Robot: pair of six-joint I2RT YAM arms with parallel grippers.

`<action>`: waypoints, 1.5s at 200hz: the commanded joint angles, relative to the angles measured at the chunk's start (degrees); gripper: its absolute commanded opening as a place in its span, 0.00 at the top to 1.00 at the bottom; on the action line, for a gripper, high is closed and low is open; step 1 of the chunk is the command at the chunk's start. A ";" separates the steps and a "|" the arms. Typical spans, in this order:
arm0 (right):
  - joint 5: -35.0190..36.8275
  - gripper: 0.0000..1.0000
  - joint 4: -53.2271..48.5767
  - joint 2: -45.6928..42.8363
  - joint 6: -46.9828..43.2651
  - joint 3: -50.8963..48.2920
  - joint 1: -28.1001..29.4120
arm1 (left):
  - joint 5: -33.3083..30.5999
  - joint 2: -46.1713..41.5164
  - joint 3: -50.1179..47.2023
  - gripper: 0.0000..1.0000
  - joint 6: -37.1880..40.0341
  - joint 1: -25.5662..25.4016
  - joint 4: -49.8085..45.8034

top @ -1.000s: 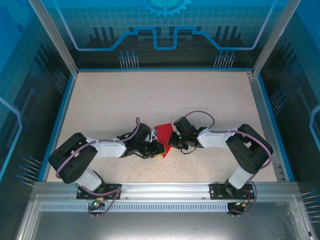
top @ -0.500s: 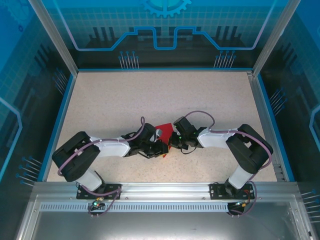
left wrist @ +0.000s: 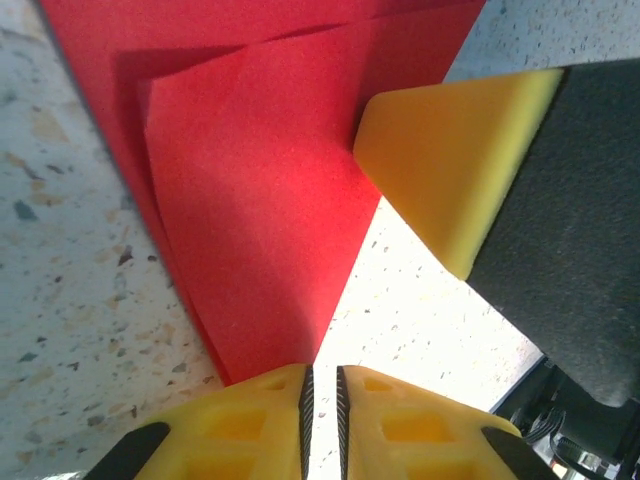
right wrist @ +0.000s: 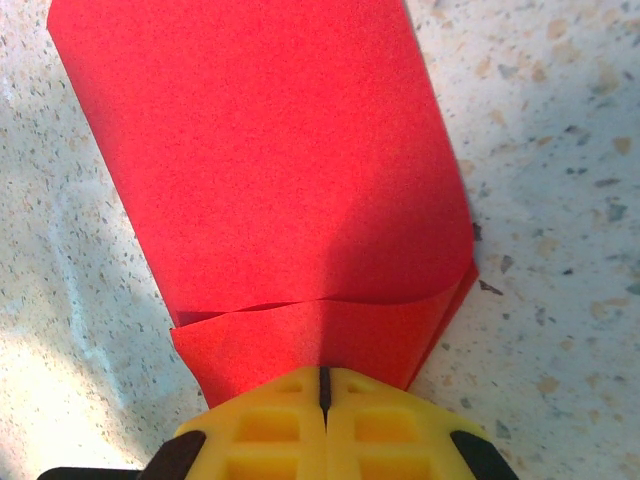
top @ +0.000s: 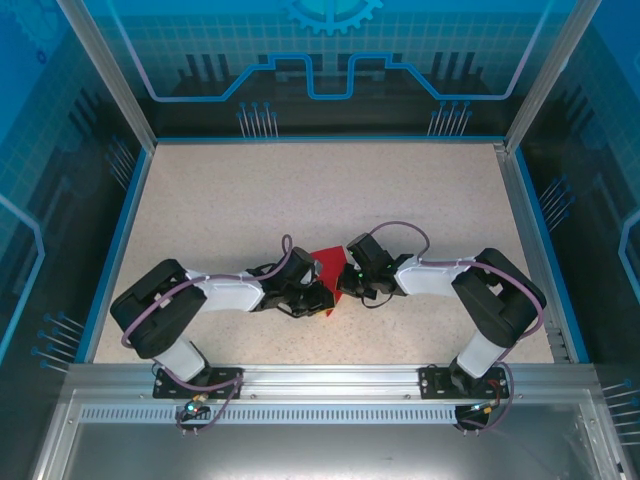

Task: Fold a paper plane with a square sheet of paper (pick it up from the middle)
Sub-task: Third fold the triangle at the center of the table.

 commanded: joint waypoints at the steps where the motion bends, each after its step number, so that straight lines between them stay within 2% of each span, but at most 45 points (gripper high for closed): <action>1: 1.60 1.00 -1.74 -0.42 0.56 0.05 -0.44 | -1.44 1.29 1.37 0.81 1.27 -0.29 -2.40; 55: 2.02 1.00 -1.86 -0.61 0.73 -0.20 -0.39 | -1.30 2.04 1.41 0.82 1.30 -0.29 -2.66; 154: 2.20 1.00 -2.11 -0.85 0.55 -0.38 -0.37 | 3.83 1.25 0.49 0.78 -0.30 -0.31 2.17; 300: 2.28 1.00 -2.48 -0.52 0.55 -0.47 -0.38 | 3.98 4.24 0.59 0.78 -0.03 -0.63 0.66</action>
